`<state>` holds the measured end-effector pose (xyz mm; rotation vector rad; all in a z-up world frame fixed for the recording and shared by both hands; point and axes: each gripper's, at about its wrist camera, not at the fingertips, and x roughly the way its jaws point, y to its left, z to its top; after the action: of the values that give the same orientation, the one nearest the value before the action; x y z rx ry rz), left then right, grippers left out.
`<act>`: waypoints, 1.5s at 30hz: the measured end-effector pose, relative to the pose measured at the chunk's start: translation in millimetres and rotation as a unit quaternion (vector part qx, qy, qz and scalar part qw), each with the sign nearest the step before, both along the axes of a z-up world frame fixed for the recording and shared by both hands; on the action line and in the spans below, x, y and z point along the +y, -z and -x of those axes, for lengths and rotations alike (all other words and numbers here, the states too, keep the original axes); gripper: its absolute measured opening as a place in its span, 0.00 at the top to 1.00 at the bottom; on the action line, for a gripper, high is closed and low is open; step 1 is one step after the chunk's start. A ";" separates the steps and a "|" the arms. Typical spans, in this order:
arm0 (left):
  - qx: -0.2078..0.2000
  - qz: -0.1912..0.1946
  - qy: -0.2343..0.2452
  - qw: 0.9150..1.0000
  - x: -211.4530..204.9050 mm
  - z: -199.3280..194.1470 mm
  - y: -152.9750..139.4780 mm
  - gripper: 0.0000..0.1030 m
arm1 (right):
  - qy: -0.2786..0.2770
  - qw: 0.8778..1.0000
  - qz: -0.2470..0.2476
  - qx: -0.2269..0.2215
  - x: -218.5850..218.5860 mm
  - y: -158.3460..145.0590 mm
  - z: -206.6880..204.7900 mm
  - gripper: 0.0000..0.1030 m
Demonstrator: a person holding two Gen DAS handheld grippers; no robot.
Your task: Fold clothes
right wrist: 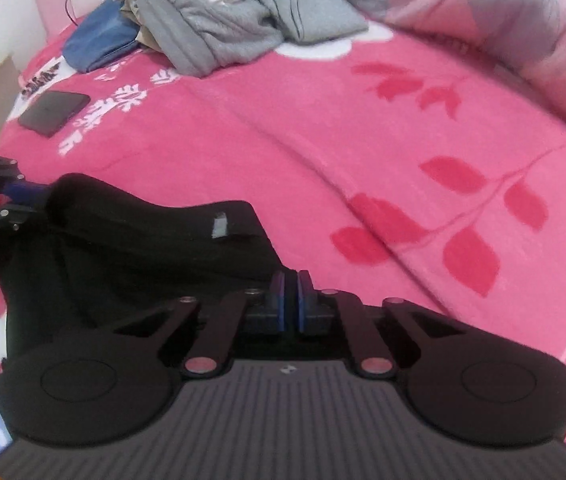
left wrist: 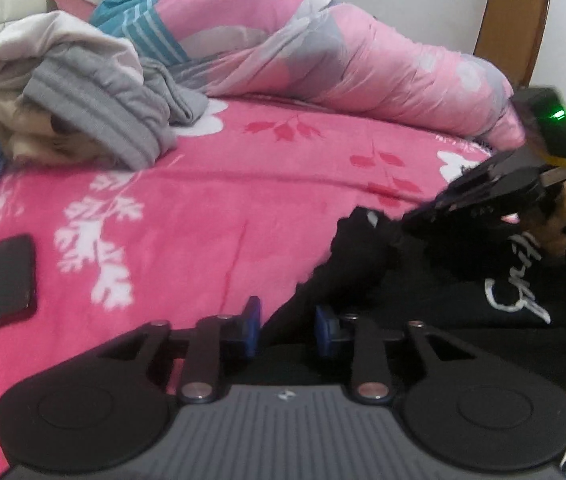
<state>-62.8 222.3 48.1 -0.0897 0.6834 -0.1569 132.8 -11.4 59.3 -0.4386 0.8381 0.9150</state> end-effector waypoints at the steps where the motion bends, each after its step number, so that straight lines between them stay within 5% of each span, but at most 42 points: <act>1: 0.002 0.002 -0.003 1.000 1.8 1.5 0.7 0.60 | 0.001 1.000 -0.004 -0.023 -0.2 -6.5 8.5 0.97; 9: -0.007 0.002 -0.020 1.000 8.3 20.5 2.0 0.72 | -0.050 0.986 -0.080 -0.139 -46.5 -74.2 123.0 0.97; 19: -0.023 -0.018 -0.018 0.999 4.9 32.5 7.8 0.75 | -0.112 0.985 0.055 -0.117 -64.1 -8.2 234.7 0.93; 24: -0.030 -0.023 -0.017 0.999 3.8 33.7 10.5 0.72 | -0.111 0.983 0.019 -0.145 -76.9 -39.2 241.4 0.71; 29: -0.036 -0.018 -0.017 0.999 5.5 35.6 13.0 0.70 | -0.081 0.983 0.013 -0.163 -78.4 -48.9 209.2 0.67; 38: -0.042 -0.009 -0.015 0.999 9.8 35.4 15.7 0.61 | -0.125 0.989 0.034 -0.071 -33.4 -19.0 158.1 0.47; 41: -0.043 -0.008 -0.016 0.999 9.6 35.1 16.0 0.59 | -0.107 0.992 0.064 -0.024 -26.3 -3.0 147.2 0.51; 44: -0.039 -0.009 -0.017 0.999 9.8 34.0 15.5 0.53 | -0.079 0.995 0.057 -0.028 -32.6 -9.2 150.9 0.91; 45: -0.036 -0.010 -0.020 0.999 9.5 33.1 14.7 0.45 | -0.064 0.995 0.050 -0.051 -37.0 -16.6 156.0 0.95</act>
<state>-95.9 231.8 33.5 -0.0782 0.6111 -0.1152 -23.1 -48.4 75.9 -0.6267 0.7704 0.9628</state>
